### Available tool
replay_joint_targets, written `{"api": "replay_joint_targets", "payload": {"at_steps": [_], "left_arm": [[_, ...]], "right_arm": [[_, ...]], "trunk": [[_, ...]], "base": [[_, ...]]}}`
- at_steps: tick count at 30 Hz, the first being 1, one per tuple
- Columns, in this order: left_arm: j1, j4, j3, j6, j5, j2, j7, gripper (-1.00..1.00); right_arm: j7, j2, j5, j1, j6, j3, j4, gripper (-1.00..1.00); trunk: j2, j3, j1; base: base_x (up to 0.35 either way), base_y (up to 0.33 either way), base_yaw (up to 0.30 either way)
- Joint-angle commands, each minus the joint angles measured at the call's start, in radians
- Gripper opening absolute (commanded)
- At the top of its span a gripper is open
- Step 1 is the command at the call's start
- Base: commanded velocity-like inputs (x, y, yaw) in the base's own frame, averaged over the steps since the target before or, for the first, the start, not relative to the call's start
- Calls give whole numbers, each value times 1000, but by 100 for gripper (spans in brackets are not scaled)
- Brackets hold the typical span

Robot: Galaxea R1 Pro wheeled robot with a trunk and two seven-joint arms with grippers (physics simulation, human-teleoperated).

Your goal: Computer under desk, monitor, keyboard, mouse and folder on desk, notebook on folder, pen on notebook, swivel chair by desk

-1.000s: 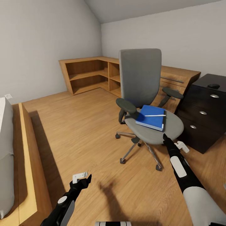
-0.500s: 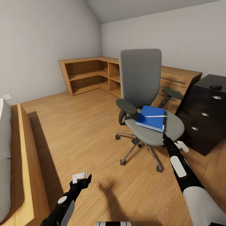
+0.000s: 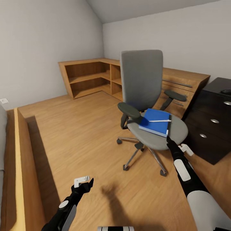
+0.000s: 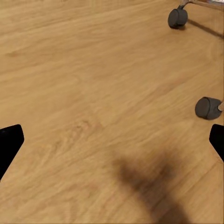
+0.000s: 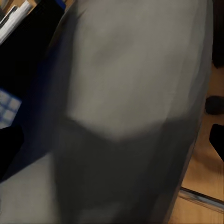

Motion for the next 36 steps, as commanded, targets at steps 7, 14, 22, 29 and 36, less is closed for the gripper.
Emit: {"api": "replay_joint_targets", "payload": {"at_steps": [7, 14, 22, 29, 36], "left_arm": [[-1, 1, 4, -1, 10, -1, -9, 100], [-1, 1, 4, -1, 10, -1, -9, 100], [-1, 1, 4, -1, 10, -1, -9, 100], [-1, 1, 4, -1, 10, -1, -9, 100], [-1, 1, 4, -2, 9, -1, -9, 100]], "right_arm": [[-3, -1, -16, 0, -4, 4, 63, 100], [-3, 0, -16, 0, -4, 5, 67, 100], [-3, 0, -16, 0, -4, 6, 68, 100], [-3, 0, -16, 0, -4, 6, 68, 100], [-3, 0, -16, 0, -4, 6, 68, 100]], "trunk": [[0, -1, 0], [0, -1, 0], [0, -1, 0], [0, -1, 0], [0, -1, 0]], "base": [[229, 0, 0], [104, 0, 26], [5, 0, 174], [12, 0, 108], [239, 0, 6]]}}
